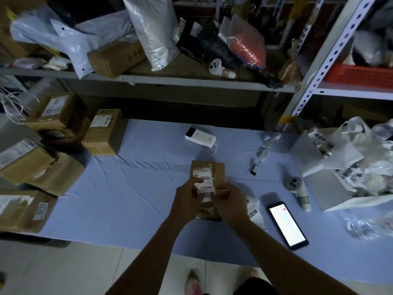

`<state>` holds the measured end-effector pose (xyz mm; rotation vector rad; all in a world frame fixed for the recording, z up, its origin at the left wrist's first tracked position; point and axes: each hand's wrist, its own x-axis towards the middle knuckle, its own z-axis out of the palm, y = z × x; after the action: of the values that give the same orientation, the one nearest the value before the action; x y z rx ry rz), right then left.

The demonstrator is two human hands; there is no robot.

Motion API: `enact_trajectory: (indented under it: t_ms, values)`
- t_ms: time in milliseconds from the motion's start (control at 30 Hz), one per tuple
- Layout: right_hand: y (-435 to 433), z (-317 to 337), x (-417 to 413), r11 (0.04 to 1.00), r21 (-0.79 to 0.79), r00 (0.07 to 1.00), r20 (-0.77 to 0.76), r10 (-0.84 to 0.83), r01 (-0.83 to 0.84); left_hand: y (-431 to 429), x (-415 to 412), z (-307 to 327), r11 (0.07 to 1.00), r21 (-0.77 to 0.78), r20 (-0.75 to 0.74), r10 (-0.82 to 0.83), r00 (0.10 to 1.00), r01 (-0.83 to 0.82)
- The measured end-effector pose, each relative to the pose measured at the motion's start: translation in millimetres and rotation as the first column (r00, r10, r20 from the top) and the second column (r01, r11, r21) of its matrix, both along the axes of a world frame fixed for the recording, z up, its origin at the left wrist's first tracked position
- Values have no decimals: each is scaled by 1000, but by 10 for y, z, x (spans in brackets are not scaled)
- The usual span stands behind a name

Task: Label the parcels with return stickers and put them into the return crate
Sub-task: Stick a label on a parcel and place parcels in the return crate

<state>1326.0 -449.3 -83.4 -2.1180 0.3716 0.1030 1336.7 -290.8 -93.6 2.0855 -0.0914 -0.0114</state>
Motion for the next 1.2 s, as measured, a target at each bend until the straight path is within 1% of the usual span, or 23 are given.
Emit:
enact_trajectory:
  t_ms: [100,133,233,267,367,433,533,600,633,733,800,900,1000,1067,1100,1133,1200]
  values:
    - [104,-247,-13,999,-34,1000,-2,15,-15,44,53,-200,1000,7,-21,8,1000,-8]
    - [131,-306,4,999,-48,1000,-11,19,-20,57,72,-253,999,36,-25,0,1000,1]
    - [193,-422,94,997,-70,999,-34,36,-38,96,163,-401,995,100,-101,-17,995,28]
    - [203,-458,125,995,-82,998,-36,58,-61,102,204,-443,987,157,-99,-17,995,32]
    - [205,-519,205,983,-123,989,-75,126,-134,81,306,-469,976,201,-165,-55,985,88]
    - [184,-534,267,955,-196,974,-97,206,-222,52,354,-463,961,240,-218,-82,972,135]
    - [156,-547,329,896,-268,934,-164,319,-353,57,379,-487,897,410,-160,-105,981,163]
    - [129,-549,334,874,-298,920,-206,333,-383,130,386,-532,848,519,-130,-50,990,111]
    - [108,-549,331,871,-313,922,-204,328,-379,181,388,-540,844,531,-130,-3,992,72]
    - [15,-525,338,882,-336,942,-164,293,-332,309,366,-558,897,440,-165,131,978,-46]
    - [-59,-514,356,917,-282,956,-165,242,-280,362,319,-615,925,370,-217,181,959,-91]
    - [-153,-572,345,962,-224,979,-159,125,-159,378,242,-740,961,225,-293,222,930,-159]
    - [-211,-703,313,990,-133,974,-225,17,-48,316,182,-788,976,45,-389,214,896,-213]
    - [-248,-798,300,999,-18,968,-248,31,-37,256,146,-746,975,-63,-450,161,878,-211]
    - [-259,-811,296,998,38,968,-246,54,-46,242,132,-742,977,-70,-460,148,876,-202]
    - [-267,-819,297,995,79,967,-242,77,-59,231,121,-740,971,-105,-471,142,871,-216]
    - [-280,-759,299,987,143,968,-224,110,-79,180,104,-696,960,-125,-485,160,860,-249]
